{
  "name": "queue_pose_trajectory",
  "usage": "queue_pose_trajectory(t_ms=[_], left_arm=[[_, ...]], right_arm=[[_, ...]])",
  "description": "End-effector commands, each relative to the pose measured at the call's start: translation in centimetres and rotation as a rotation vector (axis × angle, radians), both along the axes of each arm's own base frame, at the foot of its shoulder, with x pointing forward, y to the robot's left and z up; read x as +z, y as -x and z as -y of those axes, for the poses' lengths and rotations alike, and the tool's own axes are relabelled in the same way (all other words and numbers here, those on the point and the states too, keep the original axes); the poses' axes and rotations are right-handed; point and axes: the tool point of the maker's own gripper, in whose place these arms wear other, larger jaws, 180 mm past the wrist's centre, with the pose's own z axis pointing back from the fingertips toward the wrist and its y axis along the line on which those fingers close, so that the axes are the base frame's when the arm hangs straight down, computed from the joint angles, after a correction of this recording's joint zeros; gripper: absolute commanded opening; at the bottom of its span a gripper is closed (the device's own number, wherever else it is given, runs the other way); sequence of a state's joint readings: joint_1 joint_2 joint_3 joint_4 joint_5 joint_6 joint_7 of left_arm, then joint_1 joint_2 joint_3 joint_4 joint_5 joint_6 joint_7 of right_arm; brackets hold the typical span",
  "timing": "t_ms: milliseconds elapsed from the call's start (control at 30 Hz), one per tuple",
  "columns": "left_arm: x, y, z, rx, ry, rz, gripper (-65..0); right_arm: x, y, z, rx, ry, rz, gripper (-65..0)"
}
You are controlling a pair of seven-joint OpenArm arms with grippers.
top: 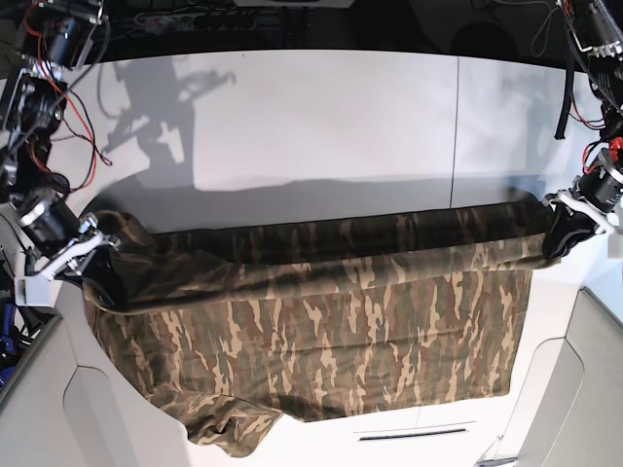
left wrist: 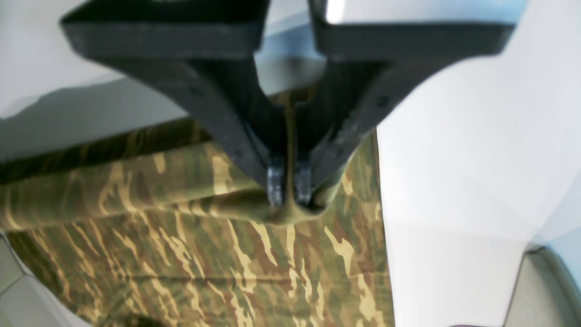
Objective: Fold the T-shirt properly
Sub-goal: 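Lift the grasped edge with both grippers and pull it toward the hem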
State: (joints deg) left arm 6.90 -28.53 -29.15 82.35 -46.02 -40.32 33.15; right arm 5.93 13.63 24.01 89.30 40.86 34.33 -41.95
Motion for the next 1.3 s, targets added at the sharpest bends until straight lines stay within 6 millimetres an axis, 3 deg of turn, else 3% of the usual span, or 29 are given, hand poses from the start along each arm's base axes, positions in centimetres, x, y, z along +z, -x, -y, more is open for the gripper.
queue_pose_trajectory(t_ms=[0,200,400,500,600,667,767,867,967,1167,1267], left_arm=[[1.6,-1.1,-0.7,0.007,-0.025,0.046,-65.0],[0.9,-3.6,-0.3,-0.009,-0.099,0.079,-65.0],[-0.9,-5.6,1.2,-0.062,-0.134,0.025,-65.0],[-1.8,-6.2,0.8,-0.034,-0.115,0.005,-54.5],[-2.6,-6.5,0.2,-0.003,-0.088,-0.007,-44.5],[-2.9,-6.5,0.1,0.002,-0.081,-0.018,-38.0],[-3.0,-6.4,0.1,0.001,-0.08,-0.025,-29.3],[-2.7,-6.4,-0.2,0.011,-0.065,-0.022,-28.2],[-2.2,-5.9,-1.4,0.056,0.005,-0.032,-28.2],[-0.8,-4.3,-3.7,0.124,0.163,-0.023,-28.2],[-1.2,-3.4,-3.9,0.141,0.198,-0.023,-27.9]], right_arm=[[1.6,-1.6,0.5,-0.015,0.003,0.053,-65.0],[-0.2,-5.6,-1.1,0.014,0.006,0.011,-65.0],[-1.8,-7.4,-0.9,-0.003,0.012,-0.034,-65.0],[-3.0,-7.4,-0.4,-0.025,0.021,-0.046,-64.1],[-4.4,-7.1,-0.1,-0.033,0.029,-0.084,-46.0],[-5.2,-6.8,-0.1,-0.027,0.03,-0.115,-38.3],[-5.6,-6.4,-0.3,-0.011,0.034,-0.158,-37.0],[-5.0,-6.1,0.0,-0.011,0.005,-0.17,-37.0],[-4.1,-5.8,1.4,-0.038,-0.018,-0.174,-37.0],[-3.3,-4.9,6.6,-0.184,-0.081,-0.16,-37.0],[-3.5,-3.9,8.7,-0.246,-0.116,-0.154,-37.0]])
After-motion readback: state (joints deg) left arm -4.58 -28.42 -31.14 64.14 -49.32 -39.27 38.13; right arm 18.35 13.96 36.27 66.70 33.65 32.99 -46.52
